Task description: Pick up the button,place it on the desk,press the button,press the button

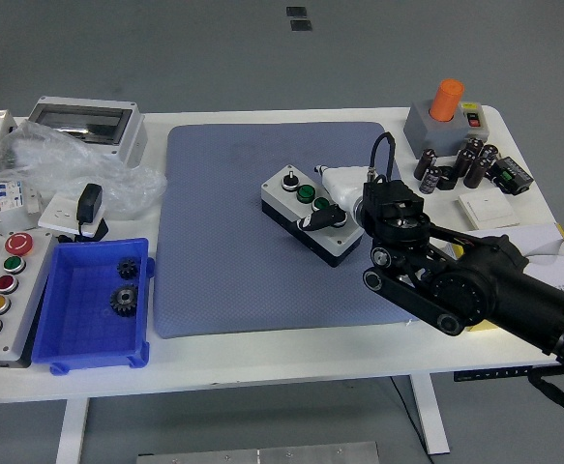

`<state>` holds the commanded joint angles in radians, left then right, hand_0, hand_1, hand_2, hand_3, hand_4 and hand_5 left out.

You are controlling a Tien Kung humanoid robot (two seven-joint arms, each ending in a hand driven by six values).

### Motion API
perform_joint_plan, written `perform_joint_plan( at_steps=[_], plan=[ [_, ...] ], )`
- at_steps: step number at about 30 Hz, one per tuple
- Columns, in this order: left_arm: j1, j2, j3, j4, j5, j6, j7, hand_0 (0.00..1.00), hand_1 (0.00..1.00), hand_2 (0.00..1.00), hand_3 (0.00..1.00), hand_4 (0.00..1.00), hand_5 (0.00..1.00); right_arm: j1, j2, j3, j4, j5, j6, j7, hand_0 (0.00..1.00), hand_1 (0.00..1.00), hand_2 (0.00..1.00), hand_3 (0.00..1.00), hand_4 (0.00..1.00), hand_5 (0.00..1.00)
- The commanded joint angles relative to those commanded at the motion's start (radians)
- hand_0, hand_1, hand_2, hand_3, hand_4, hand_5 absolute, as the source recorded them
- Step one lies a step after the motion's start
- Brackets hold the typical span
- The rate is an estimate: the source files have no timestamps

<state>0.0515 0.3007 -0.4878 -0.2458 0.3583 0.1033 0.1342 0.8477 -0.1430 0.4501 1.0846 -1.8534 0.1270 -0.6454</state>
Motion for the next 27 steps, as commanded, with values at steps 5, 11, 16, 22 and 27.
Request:
perform_joint_plan(
  at_steps=[5, 11, 16, 22, 27],
  plan=[
    [0.0, 0.0, 0.002, 0.0, -0.001, 0.0, 0.0, 0.625, 0.66, 0.626, 0.675, 0.713, 0.333, 0.001, 0.004, -0.015, -0.006, -0.001, -0.004, 0.0, 0.391, 0.671, 0.78, 0.961, 0.946, 0.483],
    [0.0, 0.001, 0.003, 0.001, -0.003, 0.0, 0.0, 0.626, 0.66, 0.626, 0.674, 0.711, 0.331, 0.001, 0.007, -0.03, -0.01, -0.018, -0.031, 0.0, 0.333, 0.629, 0.723, 0.833, 0.878, 0.382],
    [-0.003, 0.0, 0.003, 0.0, -0.001, 0.0, 0.0, 0.625, 0.66, 0.625, 0.673, 0.71, 0.331, 0.003, 0.008, -0.04, -0.009, -0.034, -0.054, 0.0, 0.292, 0.6, 0.656, 0.696, 0.833, 0.349],
    [-0.003, 0.0, 0.003, 0.0, -0.001, 0.0, 0.0, 0.625, 0.66, 0.625, 0.673, 0.71, 0.33, 0.003, 0.01, -0.057, -0.011, -0.04, -0.072, 0.0, 0.231, 0.522, 0.537, 0.563, 0.628, 0.296],
    [-0.002, 0.0, 0.004, 0.0, -0.001, 0.0, 0.0, 0.625, 0.66, 0.625, 0.673, 0.71, 0.331, 0.001, 0.011, -0.069, -0.015, -0.038, -0.088, 0.0, 0.248, 0.495, 0.499, 0.528, 0.535, 0.224]
  ],
)
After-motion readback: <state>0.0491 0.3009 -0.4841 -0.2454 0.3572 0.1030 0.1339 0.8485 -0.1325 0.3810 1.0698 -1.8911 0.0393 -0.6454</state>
